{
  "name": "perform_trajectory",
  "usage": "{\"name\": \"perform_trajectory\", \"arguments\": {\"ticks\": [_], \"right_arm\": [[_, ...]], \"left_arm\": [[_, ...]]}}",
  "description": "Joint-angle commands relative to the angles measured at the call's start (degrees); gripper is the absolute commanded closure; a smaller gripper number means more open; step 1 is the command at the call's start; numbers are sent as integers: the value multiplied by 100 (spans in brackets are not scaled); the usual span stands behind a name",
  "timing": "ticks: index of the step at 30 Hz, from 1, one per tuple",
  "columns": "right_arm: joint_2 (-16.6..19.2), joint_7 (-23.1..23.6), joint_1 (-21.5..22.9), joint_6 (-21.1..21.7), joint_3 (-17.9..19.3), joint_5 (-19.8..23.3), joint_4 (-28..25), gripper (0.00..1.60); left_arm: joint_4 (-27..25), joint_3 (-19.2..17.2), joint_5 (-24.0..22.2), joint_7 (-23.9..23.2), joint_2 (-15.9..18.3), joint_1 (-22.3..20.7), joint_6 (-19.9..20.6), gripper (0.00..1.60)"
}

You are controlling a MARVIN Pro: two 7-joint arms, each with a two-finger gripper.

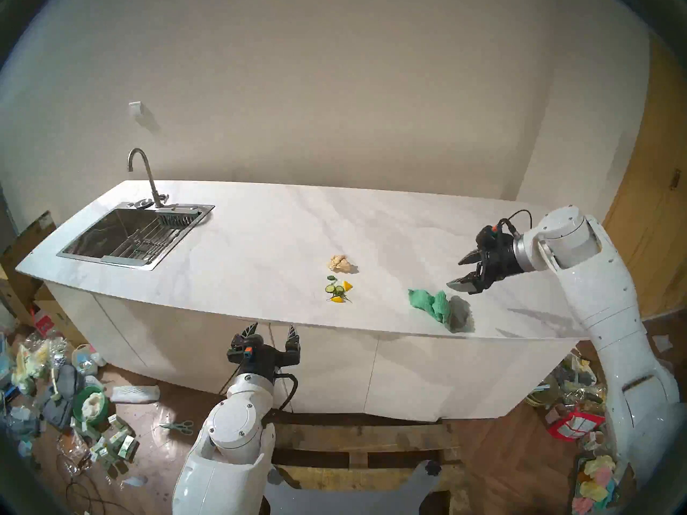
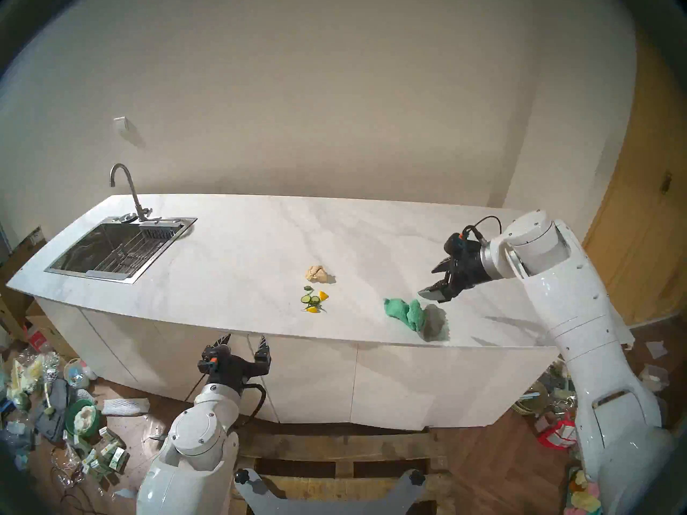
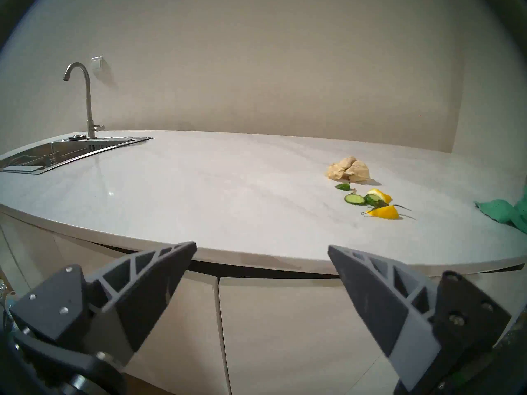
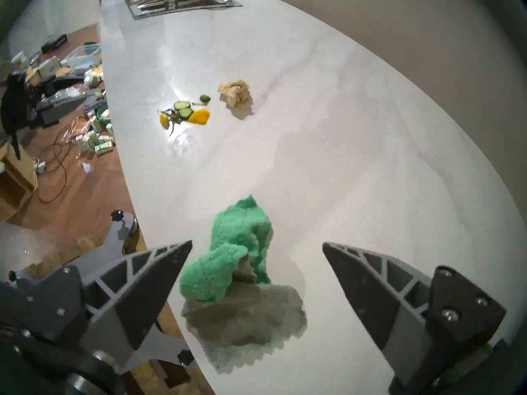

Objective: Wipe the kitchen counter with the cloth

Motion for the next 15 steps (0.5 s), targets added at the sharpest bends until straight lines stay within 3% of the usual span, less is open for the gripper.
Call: {"name": "perform_trajectory", "arguments": {"ticks": [1, 2, 7, 11, 13, 15], "right_arm": [[-608, -547, 605, 628, 152, 227, 351, 0], [-705, -719, 694, 761, 115, 206, 445, 0], [-1034, -1282, 210, 1139, 643, 343, 319, 0], [-1282, -1576, -19, 1111, 1126, 239, 394, 0], [-1318, -1769, -99, 894, 1283, 122, 329, 0], [-1373, -1964, -125, 898, 1446, 264, 364, 0]], "left_arm": [[-150, 9, -1, -16, 5, -37, -40, 0], [-156, 9, -1, -17, 6, -34, -40, 0], [-166, 10, -2, -19, 7, -29, -39, 0], [-164, 10, -2, -19, 7, -30, -39, 0], [-164, 10, -2, -18, 7, -30, -39, 0], [-165, 10, -2, -19, 7, -29, -39, 0]]}}
